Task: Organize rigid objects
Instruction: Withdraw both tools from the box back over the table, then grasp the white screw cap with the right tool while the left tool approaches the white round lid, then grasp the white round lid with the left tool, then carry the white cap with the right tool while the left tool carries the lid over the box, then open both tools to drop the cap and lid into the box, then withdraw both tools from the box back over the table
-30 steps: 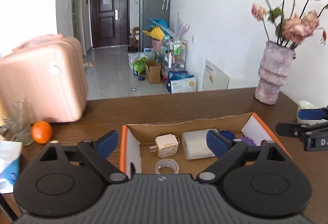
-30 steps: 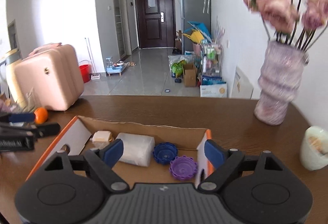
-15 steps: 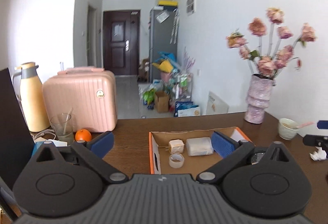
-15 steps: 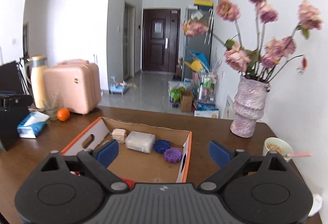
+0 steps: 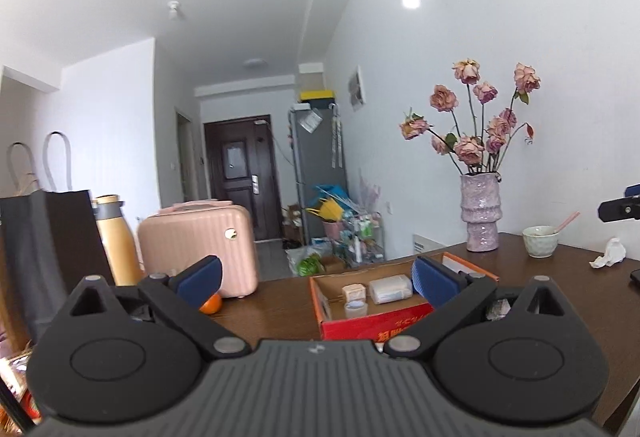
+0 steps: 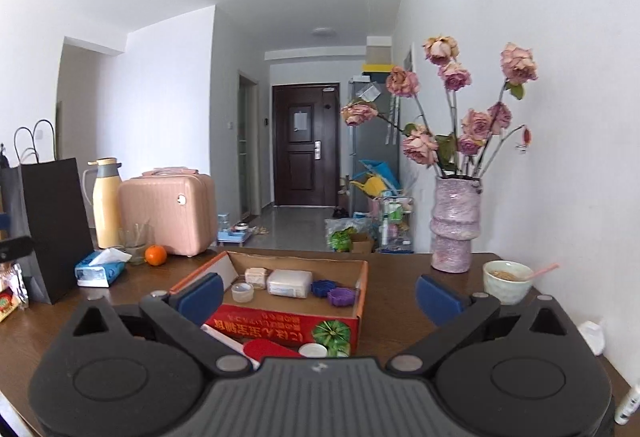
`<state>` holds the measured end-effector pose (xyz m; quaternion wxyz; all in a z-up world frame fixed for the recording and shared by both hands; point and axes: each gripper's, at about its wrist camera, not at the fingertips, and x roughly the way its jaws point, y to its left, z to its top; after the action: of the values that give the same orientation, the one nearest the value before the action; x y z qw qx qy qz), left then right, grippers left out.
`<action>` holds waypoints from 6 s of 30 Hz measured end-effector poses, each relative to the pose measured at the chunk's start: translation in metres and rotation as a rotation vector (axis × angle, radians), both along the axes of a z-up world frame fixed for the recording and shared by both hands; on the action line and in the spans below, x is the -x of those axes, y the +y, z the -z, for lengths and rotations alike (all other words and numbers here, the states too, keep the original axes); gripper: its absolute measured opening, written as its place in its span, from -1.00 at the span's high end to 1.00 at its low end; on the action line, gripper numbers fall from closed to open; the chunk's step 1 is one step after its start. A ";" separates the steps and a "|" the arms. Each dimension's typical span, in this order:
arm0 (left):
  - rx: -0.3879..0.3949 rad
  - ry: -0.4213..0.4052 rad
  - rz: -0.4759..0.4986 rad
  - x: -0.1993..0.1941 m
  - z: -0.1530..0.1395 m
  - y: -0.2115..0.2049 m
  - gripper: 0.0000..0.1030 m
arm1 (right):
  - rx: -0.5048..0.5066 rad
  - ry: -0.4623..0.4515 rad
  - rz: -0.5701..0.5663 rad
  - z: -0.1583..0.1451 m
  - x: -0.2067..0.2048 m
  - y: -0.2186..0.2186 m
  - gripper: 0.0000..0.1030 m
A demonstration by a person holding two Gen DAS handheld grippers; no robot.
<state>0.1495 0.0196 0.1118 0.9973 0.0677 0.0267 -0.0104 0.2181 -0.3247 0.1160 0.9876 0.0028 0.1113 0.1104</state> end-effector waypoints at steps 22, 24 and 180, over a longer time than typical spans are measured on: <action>0.059 0.286 -0.078 0.026 0.086 0.032 -1.00 | 0.069 0.170 -0.012 0.105 0.072 0.016 -1.00; 0.054 0.301 -0.076 0.023 0.089 0.027 -1.00 | 0.055 0.180 -0.003 0.108 0.069 0.016 -1.00; 0.167 0.532 0.056 -0.399 0.098 -0.012 -0.21 | -0.048 0.465 -0.074 0.141 -0.372 0.090 -0.35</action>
<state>0.5484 0.0074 0.0134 0.9566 -0.0191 0.2848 -0.0576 0.5903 -0.2350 -0.0253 0.9304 0.0475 0.3330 0.1454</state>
